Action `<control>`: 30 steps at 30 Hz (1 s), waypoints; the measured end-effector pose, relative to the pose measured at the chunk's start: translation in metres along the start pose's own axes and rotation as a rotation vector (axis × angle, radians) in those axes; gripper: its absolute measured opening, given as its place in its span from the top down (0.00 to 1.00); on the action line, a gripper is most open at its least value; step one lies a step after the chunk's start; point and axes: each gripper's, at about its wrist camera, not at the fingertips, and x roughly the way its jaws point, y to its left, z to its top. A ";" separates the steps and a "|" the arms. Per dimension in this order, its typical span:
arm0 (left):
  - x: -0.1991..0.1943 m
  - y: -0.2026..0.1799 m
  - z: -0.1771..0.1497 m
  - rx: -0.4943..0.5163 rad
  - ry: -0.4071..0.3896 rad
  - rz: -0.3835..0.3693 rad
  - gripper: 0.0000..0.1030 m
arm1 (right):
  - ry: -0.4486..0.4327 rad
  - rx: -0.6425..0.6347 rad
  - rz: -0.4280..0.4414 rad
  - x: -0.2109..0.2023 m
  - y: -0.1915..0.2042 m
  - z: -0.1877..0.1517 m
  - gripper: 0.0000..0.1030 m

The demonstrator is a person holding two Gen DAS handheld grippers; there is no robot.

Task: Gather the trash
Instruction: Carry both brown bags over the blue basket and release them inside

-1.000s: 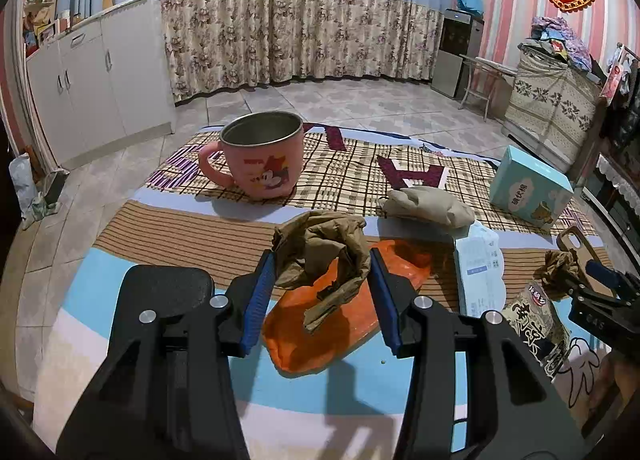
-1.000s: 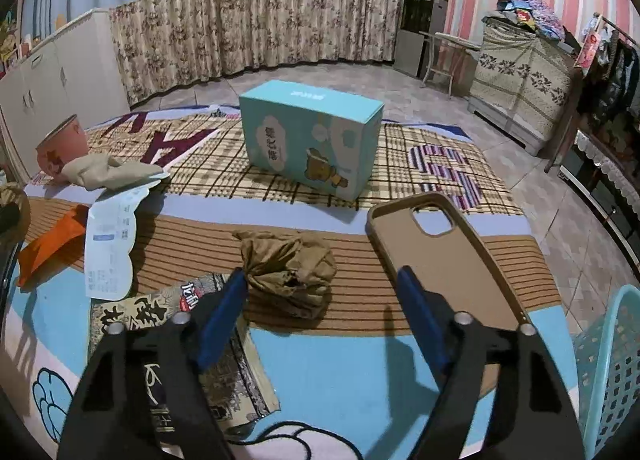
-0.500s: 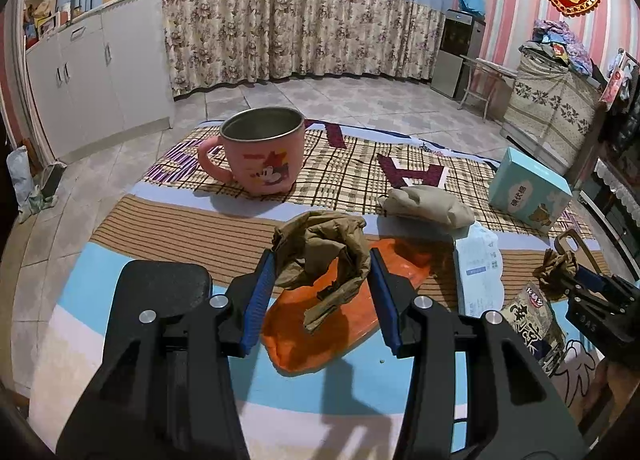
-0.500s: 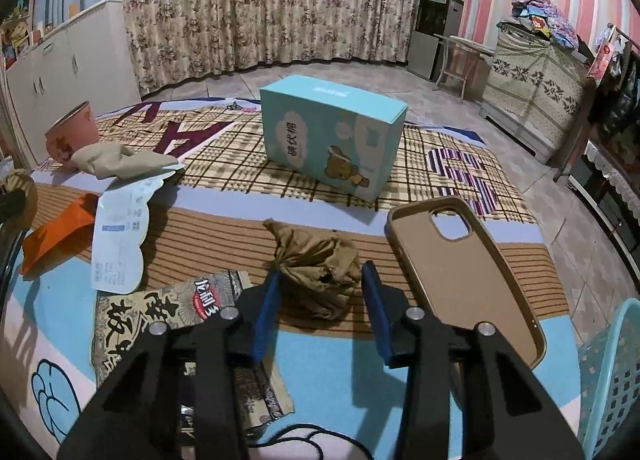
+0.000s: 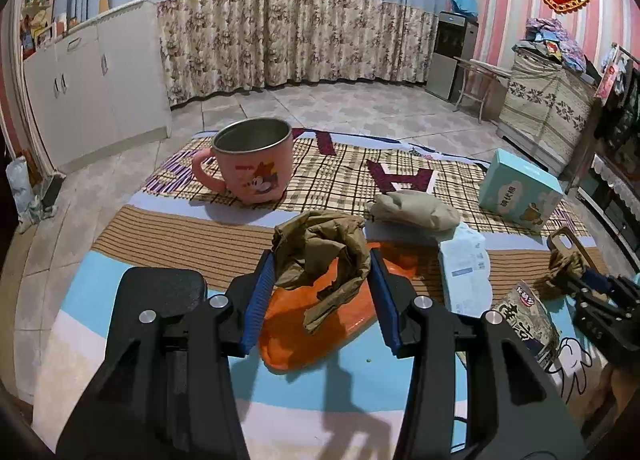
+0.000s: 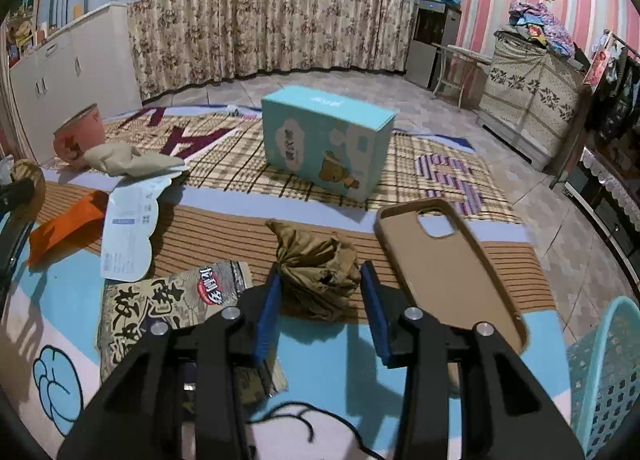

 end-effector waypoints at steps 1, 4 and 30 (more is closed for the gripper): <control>-0.002 -0.003 0.000 0.010 -0.004 0.003 0.56 | -0.006 0.004 0.000 -0.004 -0.004 0.000 0.62; -0.008 -0.011 -0.001 0.027 -0.013 -0.006 0.56 | -0.023 0.021 0.000 -0.017 -0.017 -0.001 0.62; -0.061 -0.126 -0.023 0.089 -0.004 -0.145 0.56 | -0.089 0.172 -0.094 -0.113 -0.155 -0.042 0.62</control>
